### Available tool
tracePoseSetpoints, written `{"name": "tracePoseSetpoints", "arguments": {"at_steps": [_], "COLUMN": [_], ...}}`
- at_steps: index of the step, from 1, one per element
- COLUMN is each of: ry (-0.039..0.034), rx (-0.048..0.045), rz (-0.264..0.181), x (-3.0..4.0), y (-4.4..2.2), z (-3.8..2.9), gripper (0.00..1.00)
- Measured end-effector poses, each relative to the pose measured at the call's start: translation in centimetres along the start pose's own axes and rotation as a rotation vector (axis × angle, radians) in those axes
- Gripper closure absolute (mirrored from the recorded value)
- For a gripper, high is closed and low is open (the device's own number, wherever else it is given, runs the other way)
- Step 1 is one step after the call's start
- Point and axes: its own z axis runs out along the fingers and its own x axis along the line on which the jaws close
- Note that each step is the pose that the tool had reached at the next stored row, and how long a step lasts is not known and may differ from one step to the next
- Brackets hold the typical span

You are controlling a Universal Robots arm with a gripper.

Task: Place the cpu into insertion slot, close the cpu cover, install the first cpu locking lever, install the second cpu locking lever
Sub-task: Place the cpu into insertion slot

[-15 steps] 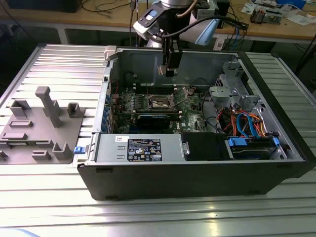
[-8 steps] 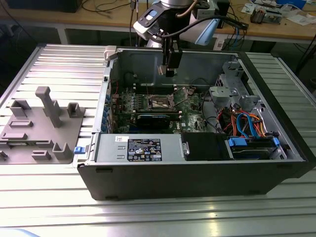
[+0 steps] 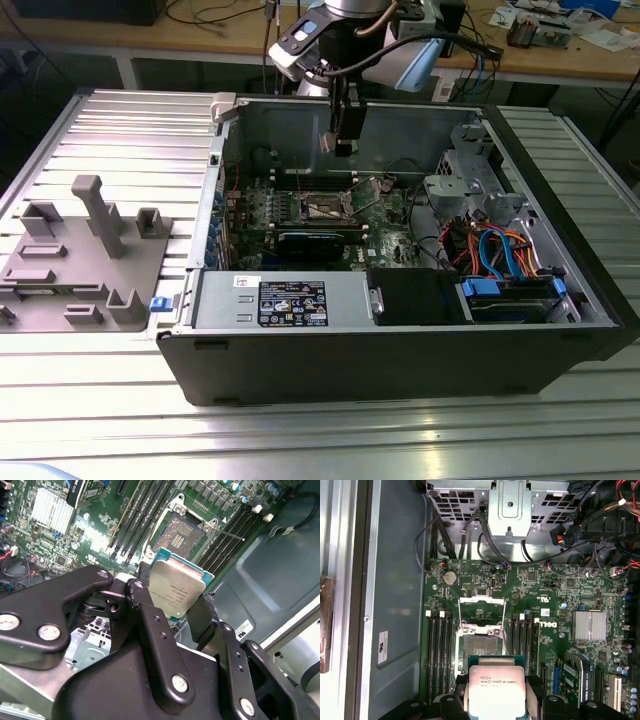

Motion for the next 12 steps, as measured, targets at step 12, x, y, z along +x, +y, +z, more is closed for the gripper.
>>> {"name": "tracePoseSetpoints", "arguments": {"at_steps": [12], "ry": [-0.0015], "rx": [-0.0076], "rz": [0.008], "x": [0.0], "y": [-0.01], "z": [1.25], "gripper": [0.46]}}
